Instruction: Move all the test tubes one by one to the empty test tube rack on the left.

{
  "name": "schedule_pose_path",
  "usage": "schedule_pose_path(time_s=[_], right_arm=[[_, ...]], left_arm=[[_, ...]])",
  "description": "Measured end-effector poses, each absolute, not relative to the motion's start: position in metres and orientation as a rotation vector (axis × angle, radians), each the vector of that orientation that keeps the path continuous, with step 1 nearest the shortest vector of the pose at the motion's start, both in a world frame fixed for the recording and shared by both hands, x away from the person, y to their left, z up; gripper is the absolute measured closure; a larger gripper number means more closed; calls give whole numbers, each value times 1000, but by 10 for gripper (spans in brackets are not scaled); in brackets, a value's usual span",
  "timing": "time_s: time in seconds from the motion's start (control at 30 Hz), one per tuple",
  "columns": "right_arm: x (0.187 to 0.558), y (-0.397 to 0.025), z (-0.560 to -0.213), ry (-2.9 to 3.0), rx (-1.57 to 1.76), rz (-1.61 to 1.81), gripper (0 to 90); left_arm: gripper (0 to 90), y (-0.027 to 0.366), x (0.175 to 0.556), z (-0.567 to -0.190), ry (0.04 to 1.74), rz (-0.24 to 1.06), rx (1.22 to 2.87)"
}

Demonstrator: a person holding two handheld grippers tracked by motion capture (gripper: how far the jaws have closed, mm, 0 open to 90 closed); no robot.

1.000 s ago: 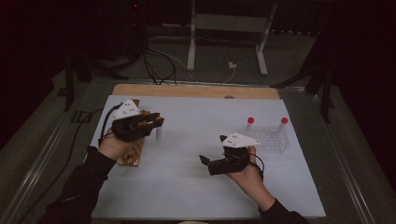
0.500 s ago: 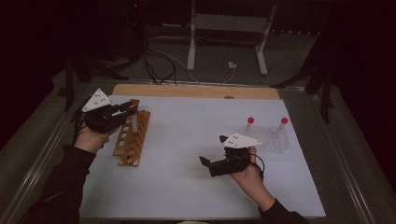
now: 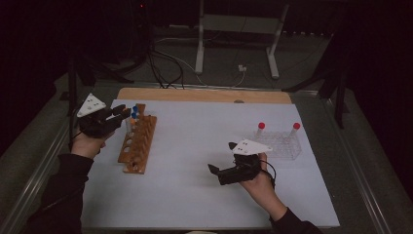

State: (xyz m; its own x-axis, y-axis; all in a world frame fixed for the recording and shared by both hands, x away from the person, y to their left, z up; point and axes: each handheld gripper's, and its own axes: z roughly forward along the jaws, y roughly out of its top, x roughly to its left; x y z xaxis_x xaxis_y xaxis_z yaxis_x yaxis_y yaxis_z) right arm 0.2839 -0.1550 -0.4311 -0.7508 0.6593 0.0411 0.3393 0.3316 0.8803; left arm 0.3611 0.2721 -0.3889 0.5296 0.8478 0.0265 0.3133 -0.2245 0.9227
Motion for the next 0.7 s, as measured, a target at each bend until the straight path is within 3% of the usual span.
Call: schedule_pose_path(time_s=[0.7], right_arm=[[284, -156, -431, 2283, 890, 1388, 0]], left_arm=[[714, 273, 359, -437, 1047, 617, 1839]])
